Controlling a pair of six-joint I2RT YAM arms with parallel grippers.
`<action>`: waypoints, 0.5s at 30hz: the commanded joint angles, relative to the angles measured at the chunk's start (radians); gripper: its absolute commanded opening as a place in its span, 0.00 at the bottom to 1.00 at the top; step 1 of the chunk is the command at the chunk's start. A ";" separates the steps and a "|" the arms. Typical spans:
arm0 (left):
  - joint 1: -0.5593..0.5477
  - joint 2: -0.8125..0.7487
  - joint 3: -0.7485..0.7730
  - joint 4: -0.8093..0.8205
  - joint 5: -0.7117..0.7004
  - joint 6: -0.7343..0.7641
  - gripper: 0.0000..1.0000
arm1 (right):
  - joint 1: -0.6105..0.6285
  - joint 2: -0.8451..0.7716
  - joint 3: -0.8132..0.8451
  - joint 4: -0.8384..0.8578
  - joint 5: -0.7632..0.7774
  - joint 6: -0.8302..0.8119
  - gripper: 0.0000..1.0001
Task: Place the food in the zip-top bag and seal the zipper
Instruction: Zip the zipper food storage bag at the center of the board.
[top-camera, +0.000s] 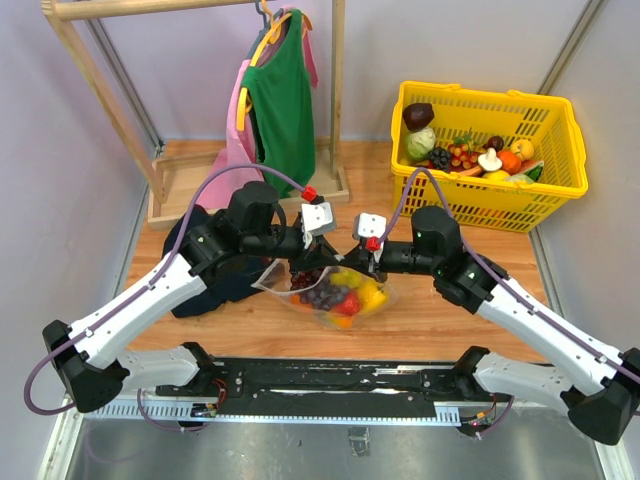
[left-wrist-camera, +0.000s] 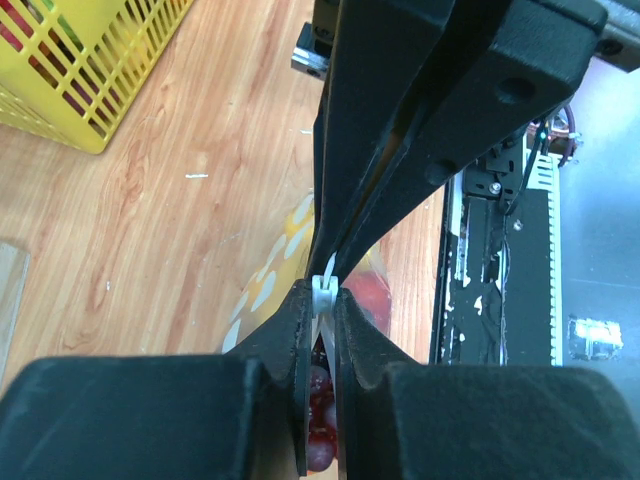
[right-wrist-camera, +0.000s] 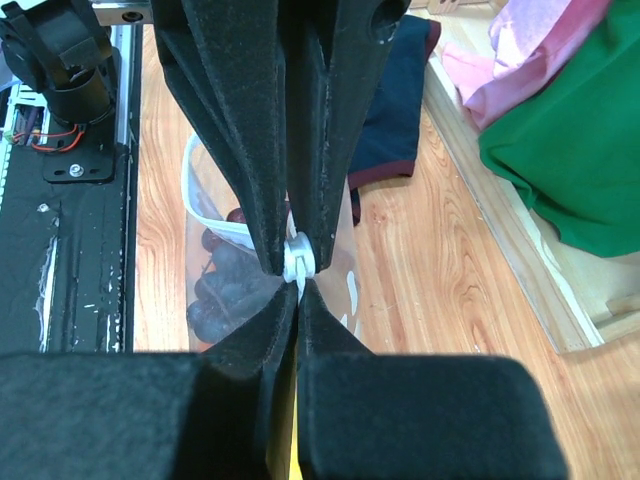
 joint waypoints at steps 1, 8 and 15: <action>-0.005 -0.015 -0.014 -0.006 -0.024 -0.009 0.01 | -0.012 -0.064 -0.023 0.067 0.033 0.005 0.01; -0.005 -0.012 -0.018 -0.027 -0.064 -0.026 0.01 | -0.018 -0.079 -0.031 0.083 0.049 0.021 0.01; -0.005 -0.007 -0.010 -0.039 -0.079 -0.033 0.01 | -0.024 -0.096 -0.044 0.107 0.040 0.033 0.01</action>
